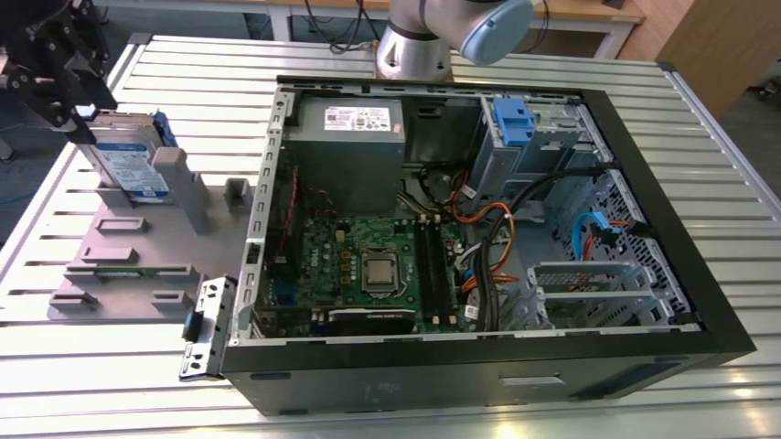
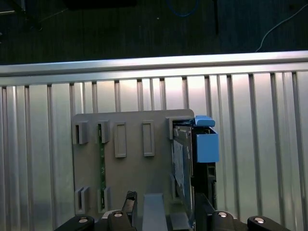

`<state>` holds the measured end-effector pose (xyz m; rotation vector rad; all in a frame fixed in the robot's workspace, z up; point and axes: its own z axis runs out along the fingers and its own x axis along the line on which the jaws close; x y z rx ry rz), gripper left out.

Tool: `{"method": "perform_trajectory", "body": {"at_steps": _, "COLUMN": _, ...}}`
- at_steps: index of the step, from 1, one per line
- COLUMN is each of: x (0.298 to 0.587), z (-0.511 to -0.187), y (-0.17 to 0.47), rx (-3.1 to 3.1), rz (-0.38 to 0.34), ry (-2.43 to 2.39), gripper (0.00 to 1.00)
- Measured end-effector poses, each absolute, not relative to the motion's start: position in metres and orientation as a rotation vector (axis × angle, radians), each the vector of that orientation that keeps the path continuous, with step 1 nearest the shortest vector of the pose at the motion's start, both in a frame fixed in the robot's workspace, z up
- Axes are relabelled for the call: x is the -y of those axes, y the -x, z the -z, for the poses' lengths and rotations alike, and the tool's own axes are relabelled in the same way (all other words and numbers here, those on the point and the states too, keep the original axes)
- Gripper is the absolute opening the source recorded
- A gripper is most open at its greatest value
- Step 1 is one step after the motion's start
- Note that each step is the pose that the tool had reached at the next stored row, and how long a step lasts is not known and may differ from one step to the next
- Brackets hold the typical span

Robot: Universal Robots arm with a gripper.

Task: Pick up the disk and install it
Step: 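Pick up the disk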

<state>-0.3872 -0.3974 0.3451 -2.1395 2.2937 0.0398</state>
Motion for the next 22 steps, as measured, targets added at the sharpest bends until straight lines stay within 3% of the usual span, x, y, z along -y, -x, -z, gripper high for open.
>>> {"method": "perform_trajectory", "body": {"at_steps": 22, "x": 0.3916, "z": -0.3424, "y": 0.3905, "rx": -2.294, "rz": -0.04, "ry": 2.14, "gripper": 0.59}}
